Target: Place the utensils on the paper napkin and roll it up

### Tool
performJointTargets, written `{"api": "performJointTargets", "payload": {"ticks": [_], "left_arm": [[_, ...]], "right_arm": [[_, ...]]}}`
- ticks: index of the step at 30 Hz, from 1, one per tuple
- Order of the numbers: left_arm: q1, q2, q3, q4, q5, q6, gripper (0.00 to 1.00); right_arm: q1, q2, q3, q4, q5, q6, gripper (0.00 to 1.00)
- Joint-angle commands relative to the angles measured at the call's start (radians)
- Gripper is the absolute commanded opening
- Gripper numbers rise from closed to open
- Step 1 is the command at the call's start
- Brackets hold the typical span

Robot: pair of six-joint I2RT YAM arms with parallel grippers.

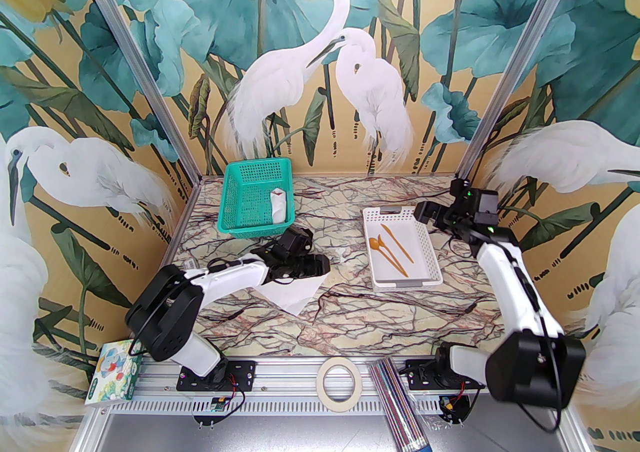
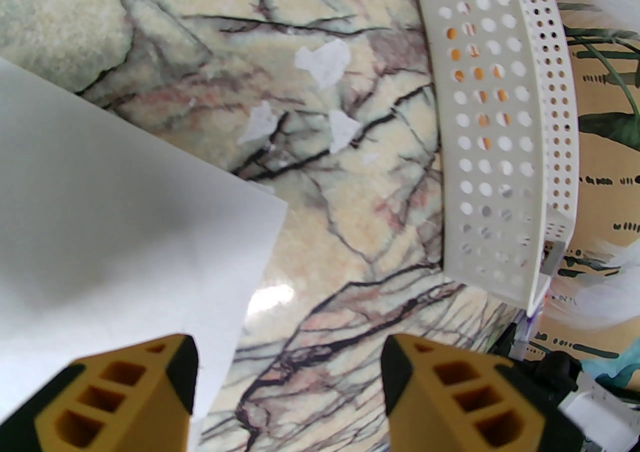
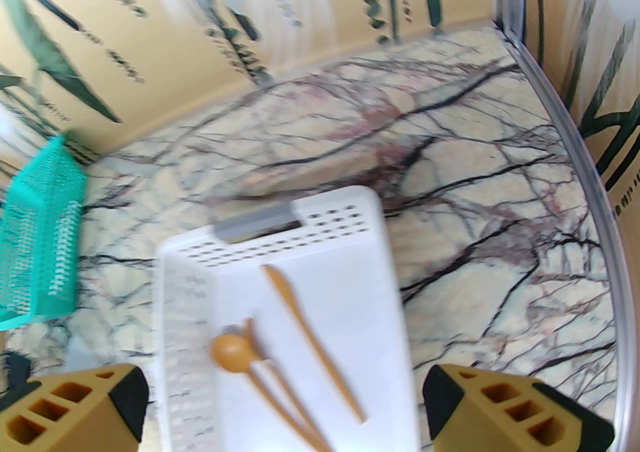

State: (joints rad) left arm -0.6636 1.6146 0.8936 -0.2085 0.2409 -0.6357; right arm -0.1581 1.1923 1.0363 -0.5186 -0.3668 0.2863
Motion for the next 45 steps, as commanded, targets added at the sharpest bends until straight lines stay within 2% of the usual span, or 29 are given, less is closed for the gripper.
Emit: {"api": "performJointTargets", "payload": {"ticks": [1,8,18,24,45], "left_arm": [[-0.013,0.034,0.046,0.003,-0.037,0.015,0.66],[-0.027,0.120,0.095,-0.012,-0.021,0.022,0.67],[-0.066,0.203,0.116,-0.015,-0.007,-0.001,0.67],[-0.091,0.234,0.136,-0.004,0.021,-0.011,0.67],[-0.178,0.355,0.275,0.045,0.083,-0.044,0.66]], "right_arm": [[0.003,-0.071,-0.036,-0.044,-0.020,0.037,0.99],[0.004,-0.140,-0.051,-0.090,0.035,0.030,0.99],[0.005,-0.147,-0.050,-0.090,0.054,0.030,0.99],[0.004,-0.132,-0.035,-0.113,0.110,0.011,0.99],[0.004,-0.054,-0.081,-0.094,0.115,-0.016,0.99]]}}
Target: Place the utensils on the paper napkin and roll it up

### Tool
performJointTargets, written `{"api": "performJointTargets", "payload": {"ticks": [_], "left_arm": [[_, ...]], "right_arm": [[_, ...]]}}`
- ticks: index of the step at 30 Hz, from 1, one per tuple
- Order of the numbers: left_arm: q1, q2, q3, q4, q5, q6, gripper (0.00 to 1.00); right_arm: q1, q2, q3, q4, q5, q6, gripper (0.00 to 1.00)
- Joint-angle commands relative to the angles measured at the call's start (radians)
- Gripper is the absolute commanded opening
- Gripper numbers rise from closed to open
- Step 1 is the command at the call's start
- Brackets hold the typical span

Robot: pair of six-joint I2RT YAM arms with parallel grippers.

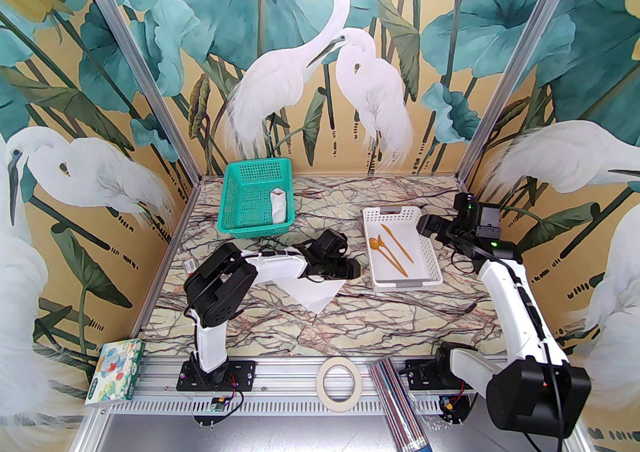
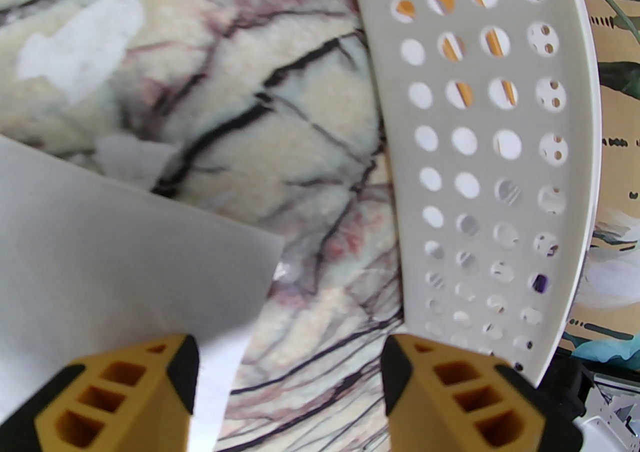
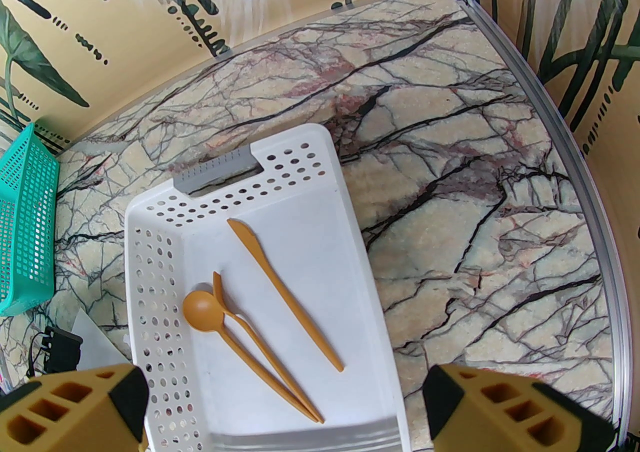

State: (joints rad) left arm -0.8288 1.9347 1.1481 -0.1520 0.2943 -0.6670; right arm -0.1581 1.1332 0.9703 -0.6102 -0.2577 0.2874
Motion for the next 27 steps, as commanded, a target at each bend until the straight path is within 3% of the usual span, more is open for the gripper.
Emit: {"api": "performJointTargets", "payload": {"ticks": [1,11,23,27], "left_arm": [[-0.015,0.038,0.025,-0.012,0.031,-0.012,0.66],[-0.030,0.053,0.059,-0.006,0.056,0.002,0.62],[-0.027,-0.055,0.065,-0.043,0.029,0.071,0.66],[-0.025,-0.106,0.057,-0.050,-0.012,0.084,0.66]], "right_arm": [[0.004,0.007,-0.017,0.001,0.004,-0.016,0.99],[0.004,0.034,-0.012,0.000,-0.002,-0.029,0.99],[0.018,0.099,0.060,-0.068,-0.033,-0.074,0.99],[0.057,0.154,0.106,-0.113,-0.010,-0.103,0.95]]}}
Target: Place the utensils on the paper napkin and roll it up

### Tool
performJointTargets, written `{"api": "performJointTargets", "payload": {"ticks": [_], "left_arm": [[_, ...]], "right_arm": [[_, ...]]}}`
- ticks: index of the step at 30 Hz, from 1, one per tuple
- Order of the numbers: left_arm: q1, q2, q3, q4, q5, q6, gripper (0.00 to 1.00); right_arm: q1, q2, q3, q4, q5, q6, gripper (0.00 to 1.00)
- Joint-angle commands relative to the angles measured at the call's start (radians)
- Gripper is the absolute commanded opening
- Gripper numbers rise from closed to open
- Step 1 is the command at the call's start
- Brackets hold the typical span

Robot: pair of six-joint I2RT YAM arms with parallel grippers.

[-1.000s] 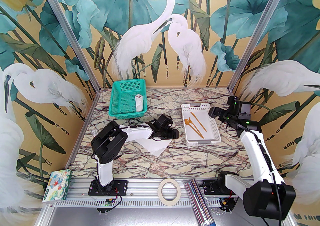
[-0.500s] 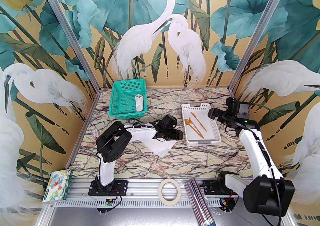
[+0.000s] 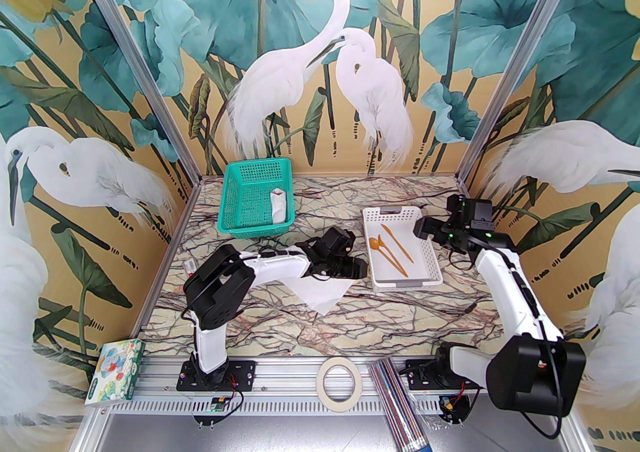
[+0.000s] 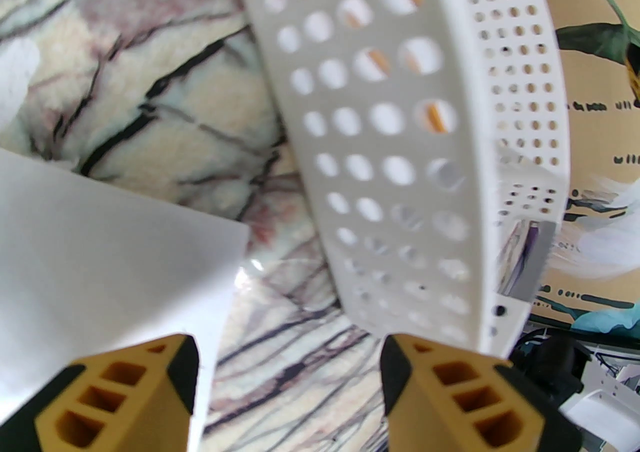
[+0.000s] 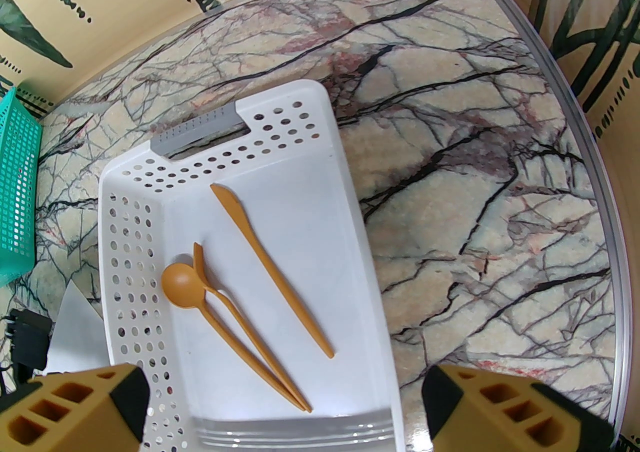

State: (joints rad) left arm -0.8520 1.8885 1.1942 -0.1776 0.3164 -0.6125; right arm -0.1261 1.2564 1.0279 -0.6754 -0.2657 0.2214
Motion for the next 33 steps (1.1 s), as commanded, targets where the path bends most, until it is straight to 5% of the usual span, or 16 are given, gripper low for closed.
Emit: {"api": "performJointTargets", "payload": {"ticks": [1,21,33], "left_arm": [[0.001,-0.078,0.002,-0.026,-0.051,0.036,0.66],[0.083,-0.615,-0.303,0.089,-0.458,0.223,0.84],[0.117,-0.858,-0.449,0.143,-0.604,0.278,0.95]], "right_arm": [[0.033,0.043,0.057,-0.057,0.001,-0.040,0.95],[0.182,0.325,0.131,-0.166,0.057,-0.125,0.83],[0.211,0.513,0.180,-0.174,0.058,-0.133,0.60]]}}
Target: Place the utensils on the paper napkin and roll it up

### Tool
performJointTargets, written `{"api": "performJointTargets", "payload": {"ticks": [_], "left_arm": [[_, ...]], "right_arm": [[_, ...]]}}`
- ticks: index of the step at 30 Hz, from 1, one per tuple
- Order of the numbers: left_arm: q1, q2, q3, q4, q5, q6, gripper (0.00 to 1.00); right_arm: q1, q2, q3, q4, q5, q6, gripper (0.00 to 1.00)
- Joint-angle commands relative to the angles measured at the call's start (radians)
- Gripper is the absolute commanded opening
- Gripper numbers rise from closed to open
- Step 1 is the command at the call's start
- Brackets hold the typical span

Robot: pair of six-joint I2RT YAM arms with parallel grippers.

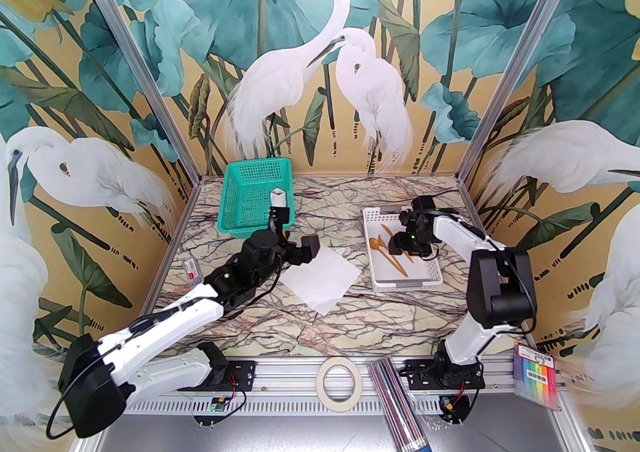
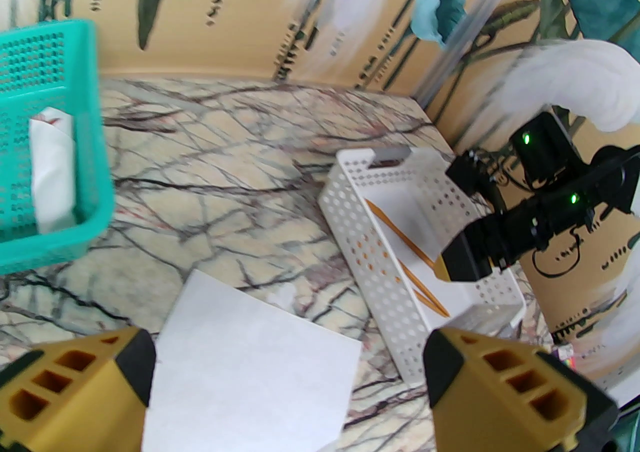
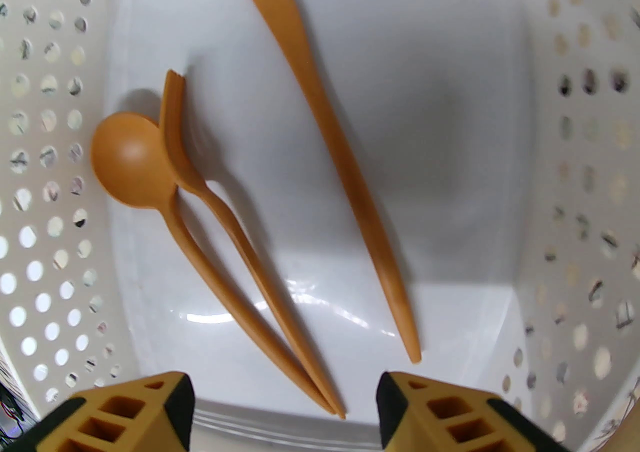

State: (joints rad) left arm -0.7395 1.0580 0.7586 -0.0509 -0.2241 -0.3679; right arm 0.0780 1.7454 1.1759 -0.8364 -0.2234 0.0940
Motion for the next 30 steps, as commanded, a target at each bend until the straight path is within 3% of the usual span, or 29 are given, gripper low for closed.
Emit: {"api": "performJointTargets", "payload": {"ticks": [1,7,22,30], "left_arm": [[0.005,-0.033,-0.016,0.013,-0.069,0.036,0.96],[0.007,-0.041,-0.015,-0.008,-0.082,0.044,0.96],[0.006,-0.030,-0.016,-0.020,-0.083,0.041,0.97],[0.006,-0.030,-0.018,-0.027,-0.077,0.034,0.98]], "right_arm": [[0.008,0.032,0.032,-0.012,0.016,-0.005,0.58],[0.010,0.082,0.042,-0.004,0.019,0.001,0.49],[0.019,0.142,0.047,0.003,0.024,0.006,0.41],[0.025,0.159,0.040,0.013,0.042,0.011,0.30]]}}
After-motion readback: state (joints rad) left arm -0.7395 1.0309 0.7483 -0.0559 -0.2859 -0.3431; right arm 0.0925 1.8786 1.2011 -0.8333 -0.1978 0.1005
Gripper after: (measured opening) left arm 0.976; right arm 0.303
